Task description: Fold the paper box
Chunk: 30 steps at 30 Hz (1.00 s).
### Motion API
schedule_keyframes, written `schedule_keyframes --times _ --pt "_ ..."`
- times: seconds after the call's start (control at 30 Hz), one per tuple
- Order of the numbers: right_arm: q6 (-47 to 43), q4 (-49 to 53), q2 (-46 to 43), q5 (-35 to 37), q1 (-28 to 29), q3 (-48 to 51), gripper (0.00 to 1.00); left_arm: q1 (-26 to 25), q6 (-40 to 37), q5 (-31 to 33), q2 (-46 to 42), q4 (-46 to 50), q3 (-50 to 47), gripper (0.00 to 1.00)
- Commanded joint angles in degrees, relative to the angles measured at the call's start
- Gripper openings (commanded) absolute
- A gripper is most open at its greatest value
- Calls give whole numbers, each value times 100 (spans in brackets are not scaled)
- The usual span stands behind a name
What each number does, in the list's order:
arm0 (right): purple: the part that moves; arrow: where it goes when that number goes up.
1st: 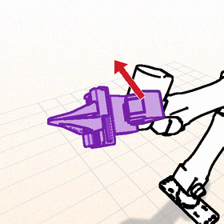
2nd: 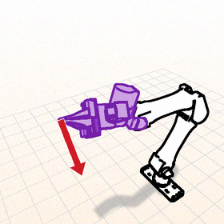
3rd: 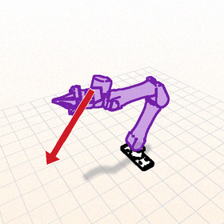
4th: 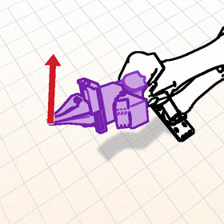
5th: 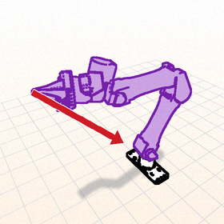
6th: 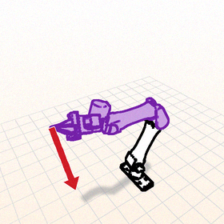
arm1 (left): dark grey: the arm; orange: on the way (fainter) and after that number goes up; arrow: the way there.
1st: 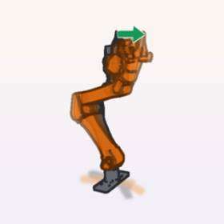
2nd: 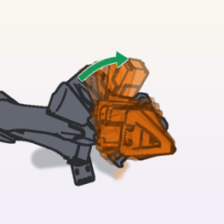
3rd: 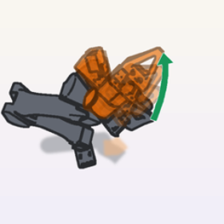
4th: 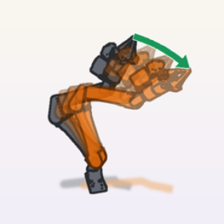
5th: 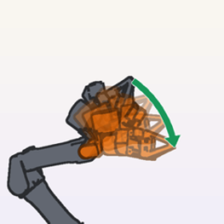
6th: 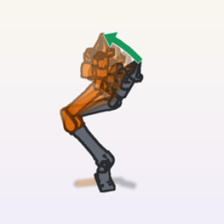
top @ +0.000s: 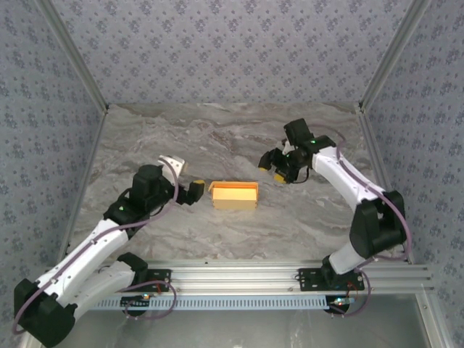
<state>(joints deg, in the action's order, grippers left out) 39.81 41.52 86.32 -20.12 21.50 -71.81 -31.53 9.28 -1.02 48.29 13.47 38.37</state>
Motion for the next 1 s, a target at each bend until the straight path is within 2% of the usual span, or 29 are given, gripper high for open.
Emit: schedule_keyframes --times 0.0,0.03,0.07,0.1,0.13,0.17,0.2,0.4,0.57,0.67,0.97 --pt "-2086 -1206 -960 1565 540 197 66 100 1693 495 -120 1207 455 99" --pt "-2731 -1813 -1258 1978 860 609 66 133 1866 342 -113 1352 482 99" --pt "-3562 -2405 -1499 2071 1159 965 67 174 2005 231 -97 1469 490 99" --pt "-4638 -3063 -1751 1813 1457 1448 68 228 2178 124 -64 1592 517 99" --pt "-5851 -3353 -1981 1207 1677 1828 73 312 2327 75 4 1763 561 99" --pt "-6761 -3324 -2125 700 1818 2024 82 411 2482 19 64 1933 623 99" --pt "-7246 -3348 -2185 696 1985 2127 89 533 2594 -77 162 2132 713 99" --pt "-9041 -1408 -1652 486 2149 1399 100 1184 2755 -965 594 2372 902 99" --pt "-9599 -146 -1049 195 2041 645 100 1245 2687 -1279 894 2349 926 99" --pt "-9641 485 -472 285 2062 3 99 1245 2740 -1472 1064 2273 887 99" --pt "-9178 550 674 1335 2324 -582 96 1330 3115 -1606 1285 2059 664 99"
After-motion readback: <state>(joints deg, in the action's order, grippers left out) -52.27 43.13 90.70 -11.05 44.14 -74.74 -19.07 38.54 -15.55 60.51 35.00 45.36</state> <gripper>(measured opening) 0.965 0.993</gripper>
